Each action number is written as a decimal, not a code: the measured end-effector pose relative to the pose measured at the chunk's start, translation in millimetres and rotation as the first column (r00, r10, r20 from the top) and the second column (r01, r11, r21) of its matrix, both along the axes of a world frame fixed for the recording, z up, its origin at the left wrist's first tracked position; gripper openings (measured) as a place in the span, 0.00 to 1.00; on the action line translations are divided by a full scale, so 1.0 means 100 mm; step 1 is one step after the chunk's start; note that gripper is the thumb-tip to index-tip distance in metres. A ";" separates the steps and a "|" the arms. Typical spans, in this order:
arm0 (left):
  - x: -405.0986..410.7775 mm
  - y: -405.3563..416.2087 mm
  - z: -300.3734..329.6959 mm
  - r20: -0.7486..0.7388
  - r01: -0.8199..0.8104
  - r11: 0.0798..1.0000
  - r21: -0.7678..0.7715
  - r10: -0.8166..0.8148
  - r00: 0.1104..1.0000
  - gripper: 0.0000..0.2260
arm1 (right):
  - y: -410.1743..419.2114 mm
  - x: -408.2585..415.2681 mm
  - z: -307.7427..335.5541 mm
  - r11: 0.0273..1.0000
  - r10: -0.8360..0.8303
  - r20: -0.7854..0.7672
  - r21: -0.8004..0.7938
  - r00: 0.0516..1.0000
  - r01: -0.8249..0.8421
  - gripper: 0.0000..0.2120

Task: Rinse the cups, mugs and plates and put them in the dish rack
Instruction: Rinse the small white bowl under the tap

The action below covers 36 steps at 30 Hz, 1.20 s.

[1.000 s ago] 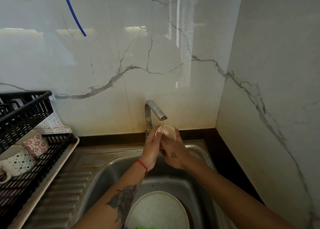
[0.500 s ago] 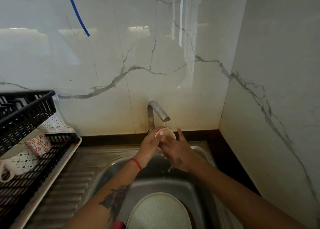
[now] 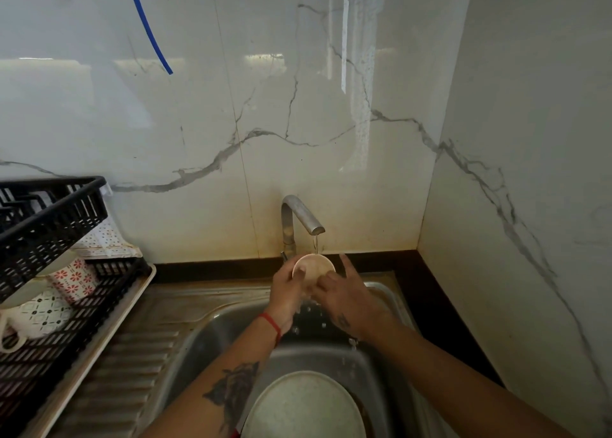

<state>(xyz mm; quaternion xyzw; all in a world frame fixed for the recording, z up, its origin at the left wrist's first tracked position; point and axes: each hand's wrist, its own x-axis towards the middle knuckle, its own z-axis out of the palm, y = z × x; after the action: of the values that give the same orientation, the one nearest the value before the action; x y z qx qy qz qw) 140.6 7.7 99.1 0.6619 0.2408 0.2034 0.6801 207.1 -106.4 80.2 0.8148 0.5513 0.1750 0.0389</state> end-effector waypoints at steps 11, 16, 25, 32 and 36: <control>-0.12 0.16 -0.06 -0.110 0.255 0.948 -0.192 -0.279 0.954 0.11 | -0.18 -0.04 0.12 0.959 0.269 -0.059 0.104 0.961 -0.262 0.16; -0.09 0.11 -0.07 0.038 0.178 0.647 -0.741 -0.224 0.974 0.17 | 0.10 -0.17 0.39 0.945 0.124 -0.486 0.323 0.865 0.046 0.12; -0.09 0.21 -0.03 0.038 0.272 0.867 -0.417 -0.283 0.958 0.19 | 0.28 0.08 0.19 0.563 0.103 -0.964 0.261 0.247 0.784 0.14; -0.08 0.23 0.12 0.054 0.236 0.894 -0.381 -0.233 0.971 0.13 | 0.40 -0.14 -0.11 0.953 0.050 -0.162 0.304 0.986 0.002 0.36; -0.10 0.27 0.15 0.104 0.294 0.894 -0.339 -0.275 0.956 0.13 | 0.35 0.06 0.09 0.949 0.129 -0.142 0.304 0.981 -0.081 0.36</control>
<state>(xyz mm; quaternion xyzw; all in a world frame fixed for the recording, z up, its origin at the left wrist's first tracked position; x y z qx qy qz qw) 130.2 34.5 114.1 0.5524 0.1556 0.0728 0.8157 213.4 -71.3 89.5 0.7922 0.5628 0.1915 -0.1380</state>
